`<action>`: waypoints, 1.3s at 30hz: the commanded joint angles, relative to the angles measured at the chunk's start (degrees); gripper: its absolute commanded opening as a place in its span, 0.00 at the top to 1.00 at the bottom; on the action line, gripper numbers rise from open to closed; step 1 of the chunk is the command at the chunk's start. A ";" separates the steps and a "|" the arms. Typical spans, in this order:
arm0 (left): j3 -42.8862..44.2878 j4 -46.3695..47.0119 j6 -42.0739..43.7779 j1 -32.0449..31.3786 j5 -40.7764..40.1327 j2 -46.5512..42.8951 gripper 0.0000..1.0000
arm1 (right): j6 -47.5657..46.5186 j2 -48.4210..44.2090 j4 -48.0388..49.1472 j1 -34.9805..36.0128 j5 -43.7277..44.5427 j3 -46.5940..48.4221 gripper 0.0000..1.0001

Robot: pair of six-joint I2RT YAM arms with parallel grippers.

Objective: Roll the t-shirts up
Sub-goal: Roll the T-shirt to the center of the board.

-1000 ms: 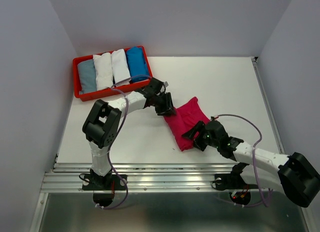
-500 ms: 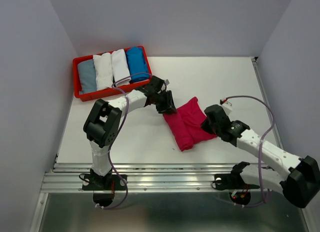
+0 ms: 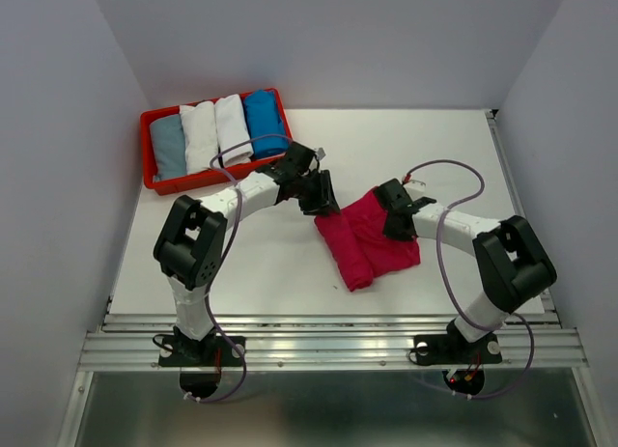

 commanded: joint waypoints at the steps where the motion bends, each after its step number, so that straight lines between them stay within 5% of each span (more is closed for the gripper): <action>1: 0.46 0.06 1.23 0.32 0.03 -3.49 0.51 | -1.93 3.07 5.74 0.44 -0.97 2.20 0.89; 12: -4.63 -1.95 2.20 2.77 -0.94 -8.23 0.51 | 4.32 11.51 10.06 11.16 -2.99 3.51 0.89; 21: -11.23 -8.36 6.58 12.61 -3.48 -21.76 0.51 | 4.24 17.59 10.59 13.02 -5.20 13.53 0.88; 27: -13.67 -13.12 8.26 13.24 -5.07 -27.56 0.50 | 1.34 14.17 6.29 12.23 -0.98 17.66 0.79; 34: -22.82 -9.96 3.87 9.37 -3.66 -35.13 0.51 | -4.37 2.13 -0.12 9.85 -0.36 15.64 0.57; 36: -24.76 -8.38 2.29 7.00 -3.40 -35.13 0.53 | -6.30 -1.28 -0.92 10.46 -2.98 13.81 0.57; 39: -25.81 -6.45 0.97 4.80 -3.22 -33.73 0.56 | -6.67 -6.47 -1.62 14.06 -5.80 8.89 0.68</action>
